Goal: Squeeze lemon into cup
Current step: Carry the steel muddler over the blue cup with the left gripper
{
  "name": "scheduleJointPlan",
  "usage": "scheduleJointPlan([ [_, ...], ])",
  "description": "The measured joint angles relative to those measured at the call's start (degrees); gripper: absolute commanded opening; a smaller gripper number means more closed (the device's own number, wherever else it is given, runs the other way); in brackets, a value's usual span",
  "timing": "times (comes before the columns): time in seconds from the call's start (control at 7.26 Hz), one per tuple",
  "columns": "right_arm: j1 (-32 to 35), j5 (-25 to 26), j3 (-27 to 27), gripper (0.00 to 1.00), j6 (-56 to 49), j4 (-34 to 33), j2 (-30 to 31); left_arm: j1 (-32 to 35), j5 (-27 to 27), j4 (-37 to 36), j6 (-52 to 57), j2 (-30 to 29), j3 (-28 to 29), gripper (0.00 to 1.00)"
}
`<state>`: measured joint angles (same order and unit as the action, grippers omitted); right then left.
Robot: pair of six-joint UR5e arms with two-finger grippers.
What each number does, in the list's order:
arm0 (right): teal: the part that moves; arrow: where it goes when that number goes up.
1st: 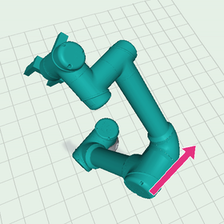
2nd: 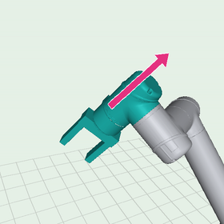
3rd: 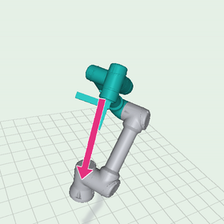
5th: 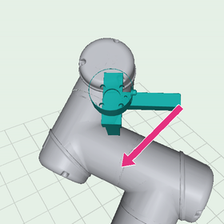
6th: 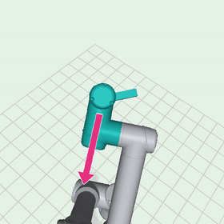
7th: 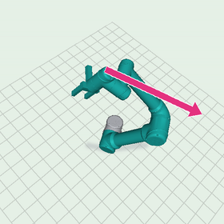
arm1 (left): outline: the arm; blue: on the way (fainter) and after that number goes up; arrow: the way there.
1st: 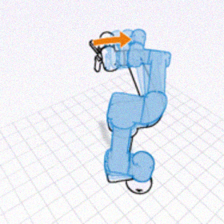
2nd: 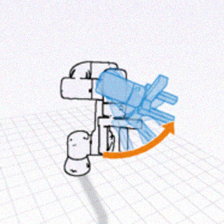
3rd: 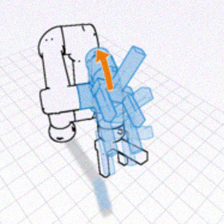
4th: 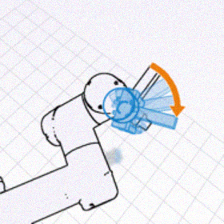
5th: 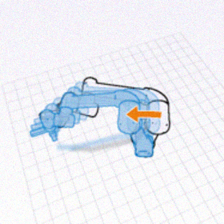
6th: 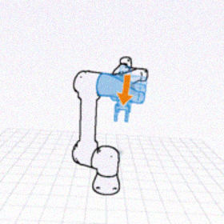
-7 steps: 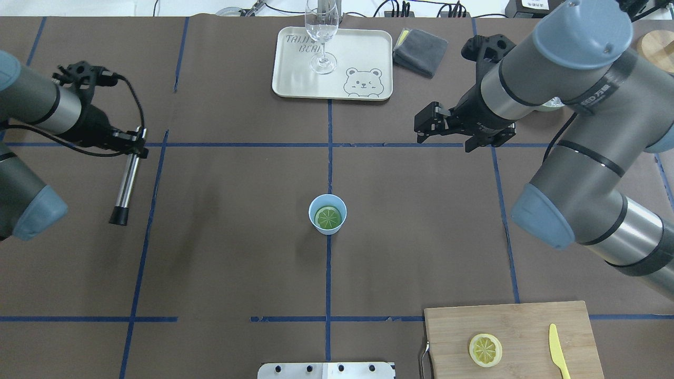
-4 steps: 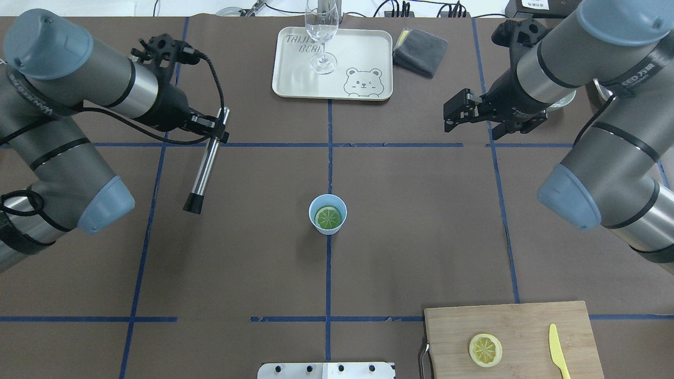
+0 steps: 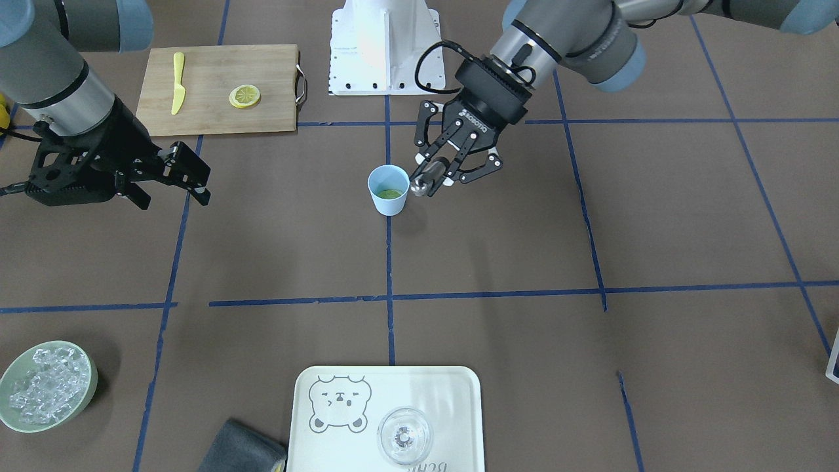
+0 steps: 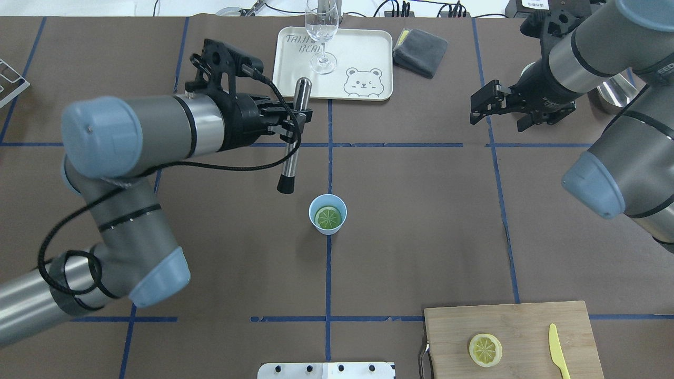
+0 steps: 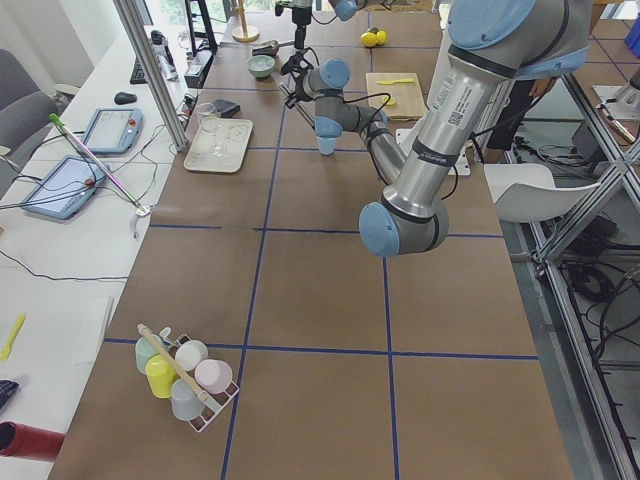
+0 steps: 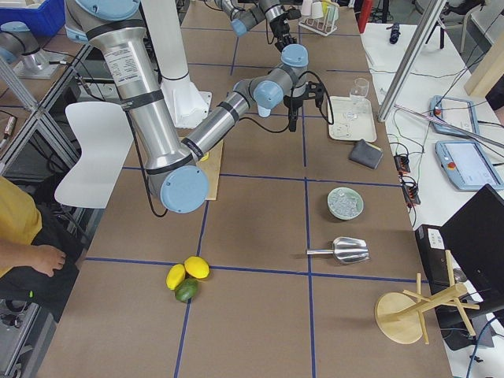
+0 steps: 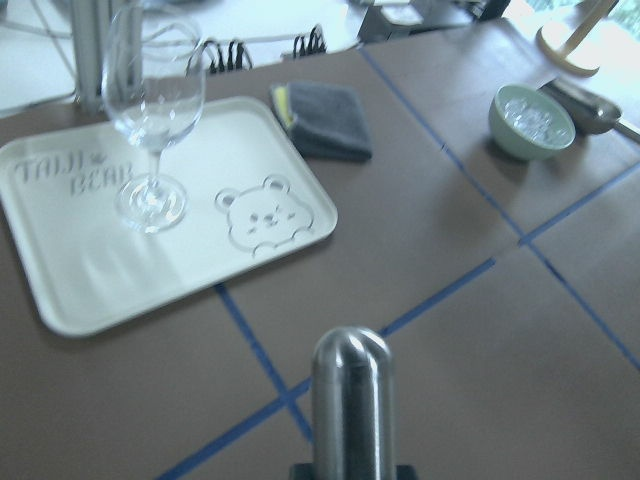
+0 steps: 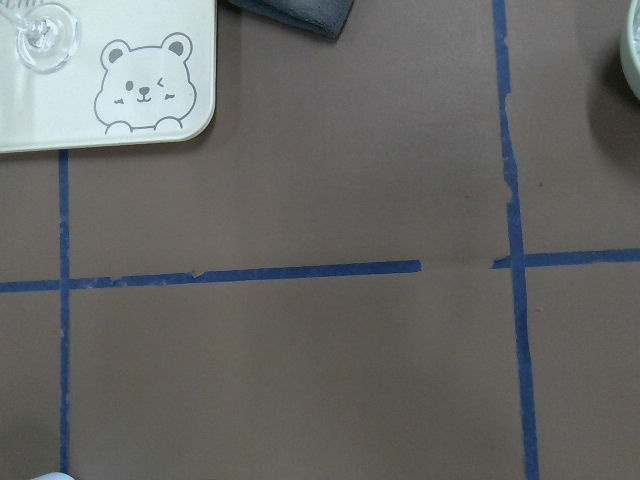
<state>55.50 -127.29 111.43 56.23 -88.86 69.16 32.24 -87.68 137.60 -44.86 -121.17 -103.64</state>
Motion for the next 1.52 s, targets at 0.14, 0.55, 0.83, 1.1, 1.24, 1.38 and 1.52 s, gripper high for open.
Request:
scheduleJointPlan([
  [0.14, 1.1, -1.2, -0.2, 1.00, -1.1, 0.0, 0.4, -3.8, 9.3, 3.3, 0.2, -0.2, 0.3, 0.00],
  [0.55, 2.3, -2.2, -0.5, 1.00, -1.8, -0.1, 0.5, -12.3, 31.0, 12.7, 2.5, -0.7, 3.6, 0.00],
  [0.83, 2.3, -2.4, -0.5, 1.00, -1.9, 0.0, 0.5, -16.7, 42.3, 15.7, 4.6, -0.7, 6.1, 0.00],
  [1.1, 2.2, -2.5, -0.5, 1.00, -1.9, 0.0, 0.5, -19.1, 47.1, 16.4, 5.6, -1.0, 7.2, 0.00],
  [1.24, 2.3, -2.5, -0.5, 1.00, -1.9, 0.0, 0.5, -19.6, 47.6, 17.1, 5.7, -1.1, 8.0, 0.00],
  [1.38, 2.3, -2.5, -0.5, 1.00, -1.9, 0.0, 0.5, -20.0, 47.8, 17.9, 5.7, -1.5, 9.4, 0.00],
  [1.52, 2.3, -2.5, -0.5, 1.00, -1.9, 0.0, 0.6, -20.4, 47.8, 18.5, 5.7, -2.0, 10.9, 0.00],
])
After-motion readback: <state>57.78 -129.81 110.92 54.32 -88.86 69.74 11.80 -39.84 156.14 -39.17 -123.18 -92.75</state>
